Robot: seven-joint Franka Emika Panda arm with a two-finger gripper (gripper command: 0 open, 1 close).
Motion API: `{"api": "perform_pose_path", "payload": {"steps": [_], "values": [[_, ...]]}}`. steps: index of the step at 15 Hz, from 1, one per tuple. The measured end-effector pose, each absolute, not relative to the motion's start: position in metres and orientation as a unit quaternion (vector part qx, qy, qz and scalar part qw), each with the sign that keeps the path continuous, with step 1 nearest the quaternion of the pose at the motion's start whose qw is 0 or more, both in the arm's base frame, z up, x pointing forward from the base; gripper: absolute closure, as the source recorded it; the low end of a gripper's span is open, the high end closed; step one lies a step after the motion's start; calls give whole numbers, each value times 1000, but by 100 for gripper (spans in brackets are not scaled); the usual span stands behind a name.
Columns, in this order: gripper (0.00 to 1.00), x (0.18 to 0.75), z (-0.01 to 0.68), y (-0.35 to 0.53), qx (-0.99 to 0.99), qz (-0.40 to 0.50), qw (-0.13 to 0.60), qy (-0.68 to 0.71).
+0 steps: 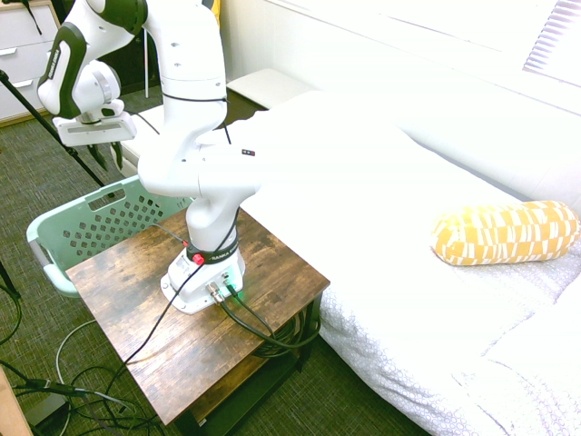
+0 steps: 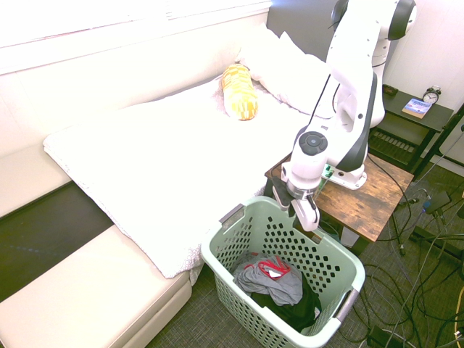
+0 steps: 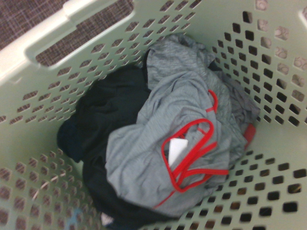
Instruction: Put my clothes in the laundry bag
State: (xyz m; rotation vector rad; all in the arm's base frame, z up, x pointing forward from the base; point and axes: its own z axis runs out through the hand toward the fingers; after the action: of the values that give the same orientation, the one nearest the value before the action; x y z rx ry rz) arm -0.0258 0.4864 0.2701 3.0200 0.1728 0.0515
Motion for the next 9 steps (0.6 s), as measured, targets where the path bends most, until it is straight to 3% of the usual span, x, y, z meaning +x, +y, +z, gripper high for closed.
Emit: {"api": "perform_pose_path", "payload": {"steps": [5, 9], "values": [[0, 185, 317, 450, 996, 59, 50, -48], [0, 336, 378, 324, 982, 99, 53, -149]]}}
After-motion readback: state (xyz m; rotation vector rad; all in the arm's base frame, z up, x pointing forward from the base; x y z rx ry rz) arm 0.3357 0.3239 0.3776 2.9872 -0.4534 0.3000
